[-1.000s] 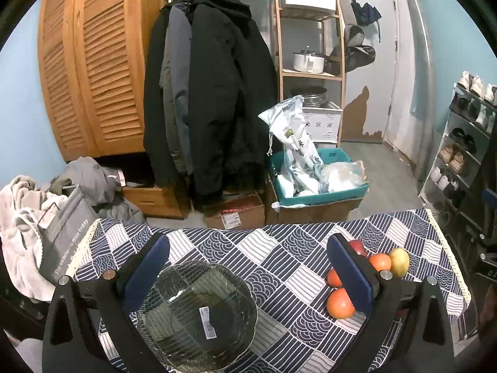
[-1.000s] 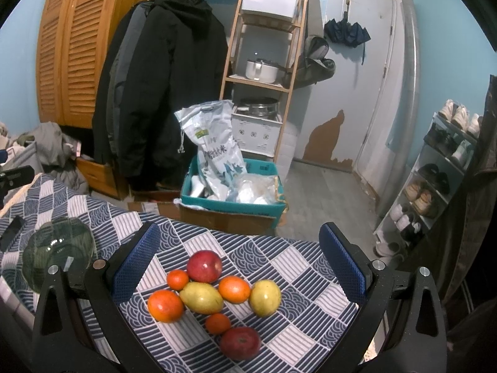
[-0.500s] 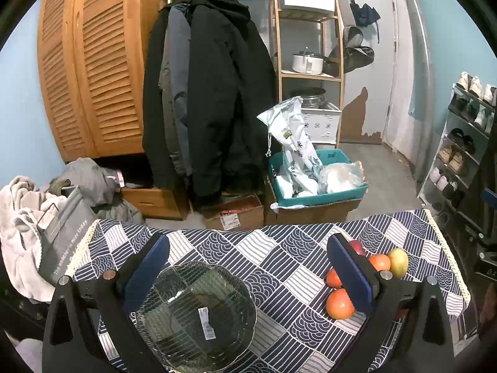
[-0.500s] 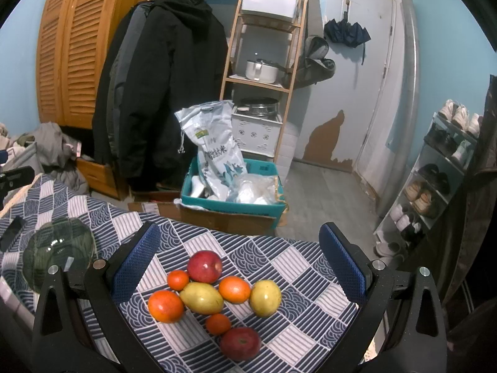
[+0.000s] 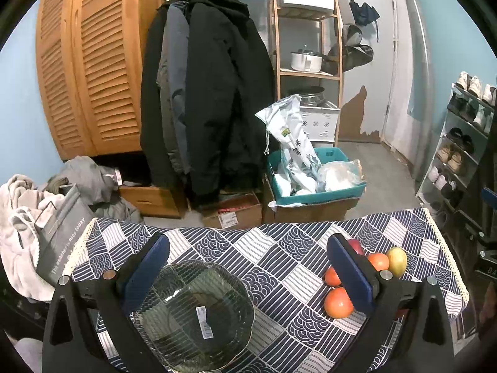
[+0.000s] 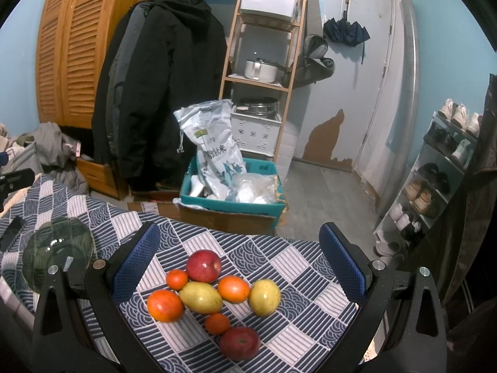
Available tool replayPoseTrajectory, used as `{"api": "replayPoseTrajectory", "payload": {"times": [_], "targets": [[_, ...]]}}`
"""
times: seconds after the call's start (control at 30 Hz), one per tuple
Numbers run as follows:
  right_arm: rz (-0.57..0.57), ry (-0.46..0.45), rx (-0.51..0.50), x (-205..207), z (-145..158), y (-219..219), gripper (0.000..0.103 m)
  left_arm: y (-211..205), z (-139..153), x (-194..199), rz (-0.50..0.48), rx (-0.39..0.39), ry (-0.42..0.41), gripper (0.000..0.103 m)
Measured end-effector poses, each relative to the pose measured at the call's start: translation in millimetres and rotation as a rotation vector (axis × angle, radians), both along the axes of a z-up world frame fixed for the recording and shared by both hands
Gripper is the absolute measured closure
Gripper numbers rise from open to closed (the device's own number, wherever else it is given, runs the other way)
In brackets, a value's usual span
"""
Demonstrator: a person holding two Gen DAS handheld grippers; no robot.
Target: Organize fruits
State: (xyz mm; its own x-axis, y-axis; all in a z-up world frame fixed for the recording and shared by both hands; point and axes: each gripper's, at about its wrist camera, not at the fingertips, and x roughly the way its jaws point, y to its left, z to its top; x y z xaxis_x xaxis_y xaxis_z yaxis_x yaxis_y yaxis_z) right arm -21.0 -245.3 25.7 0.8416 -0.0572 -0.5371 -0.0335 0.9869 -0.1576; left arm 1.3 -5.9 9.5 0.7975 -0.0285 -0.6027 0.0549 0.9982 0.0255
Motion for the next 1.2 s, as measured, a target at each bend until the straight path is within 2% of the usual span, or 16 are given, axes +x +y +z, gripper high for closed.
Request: {"api": "replayPoseTrajectory", "payload": {"times": [0.7,1.2], "targets": [[-0.009,0.018,-0.005,-1.5,-3.6,-9.6,0.003,-5.4,-9.5,-3.6,-0.007,0.004,0.002,0.001],[-0.036,0.127,-0.014,9.3,-37.1,-22.6,0.003,-27.4,-49.2,3.5,-0.097,-0.004,0.113,0.001]]}}
